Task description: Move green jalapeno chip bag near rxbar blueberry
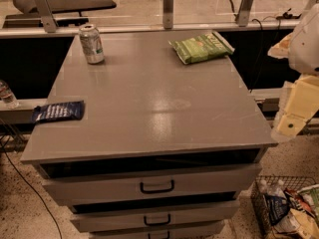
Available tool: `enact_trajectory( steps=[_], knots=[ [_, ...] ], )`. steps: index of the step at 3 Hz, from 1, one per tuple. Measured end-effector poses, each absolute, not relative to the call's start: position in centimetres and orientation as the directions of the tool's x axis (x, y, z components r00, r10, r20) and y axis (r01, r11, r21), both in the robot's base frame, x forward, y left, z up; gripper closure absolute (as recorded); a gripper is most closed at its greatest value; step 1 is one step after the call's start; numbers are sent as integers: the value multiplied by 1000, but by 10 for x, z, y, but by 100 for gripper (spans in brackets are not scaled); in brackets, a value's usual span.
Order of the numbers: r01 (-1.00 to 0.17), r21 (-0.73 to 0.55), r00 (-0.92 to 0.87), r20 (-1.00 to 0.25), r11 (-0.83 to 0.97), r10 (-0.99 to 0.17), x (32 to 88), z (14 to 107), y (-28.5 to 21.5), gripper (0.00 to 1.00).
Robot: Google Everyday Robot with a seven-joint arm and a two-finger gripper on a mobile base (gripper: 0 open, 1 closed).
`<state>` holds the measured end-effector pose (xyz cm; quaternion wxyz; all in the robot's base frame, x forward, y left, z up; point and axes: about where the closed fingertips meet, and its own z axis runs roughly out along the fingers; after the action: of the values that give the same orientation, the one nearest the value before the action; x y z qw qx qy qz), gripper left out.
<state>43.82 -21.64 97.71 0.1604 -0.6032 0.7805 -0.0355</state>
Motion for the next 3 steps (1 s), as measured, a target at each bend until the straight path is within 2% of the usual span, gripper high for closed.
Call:
enact_trajectory(
  steps=[1,2,3],
  knots=[
    [-930,-249,-221,-208,270,-953,438,977,-216,0],
    [-925,-273,-193,-258,263,-947,459,969,-215,0],
    [-909,-332,-110,-388,250,-915,525,955,-207,0]
  ],
)
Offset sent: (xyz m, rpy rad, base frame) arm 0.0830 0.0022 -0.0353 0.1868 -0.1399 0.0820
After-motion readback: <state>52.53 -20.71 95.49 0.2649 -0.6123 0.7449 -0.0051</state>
